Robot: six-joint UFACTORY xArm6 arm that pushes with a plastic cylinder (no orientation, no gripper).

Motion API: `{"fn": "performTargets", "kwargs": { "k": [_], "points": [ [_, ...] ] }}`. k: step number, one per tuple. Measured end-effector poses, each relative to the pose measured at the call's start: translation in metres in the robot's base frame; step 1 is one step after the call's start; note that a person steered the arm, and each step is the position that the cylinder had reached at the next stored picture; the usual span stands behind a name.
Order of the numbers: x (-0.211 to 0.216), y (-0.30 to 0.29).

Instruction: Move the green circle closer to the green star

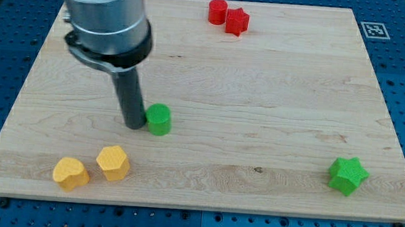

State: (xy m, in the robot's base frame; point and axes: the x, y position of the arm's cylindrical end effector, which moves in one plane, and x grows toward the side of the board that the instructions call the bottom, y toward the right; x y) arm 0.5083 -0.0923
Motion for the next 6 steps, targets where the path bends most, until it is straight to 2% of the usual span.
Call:
{"fn": "performTargets", "kwargs": {
  "k": [2,4,6],
  "points": [
    [-0.007,0.076],
    [-0.026,0.178],
    [-0.024,0.251]
  ]
}}
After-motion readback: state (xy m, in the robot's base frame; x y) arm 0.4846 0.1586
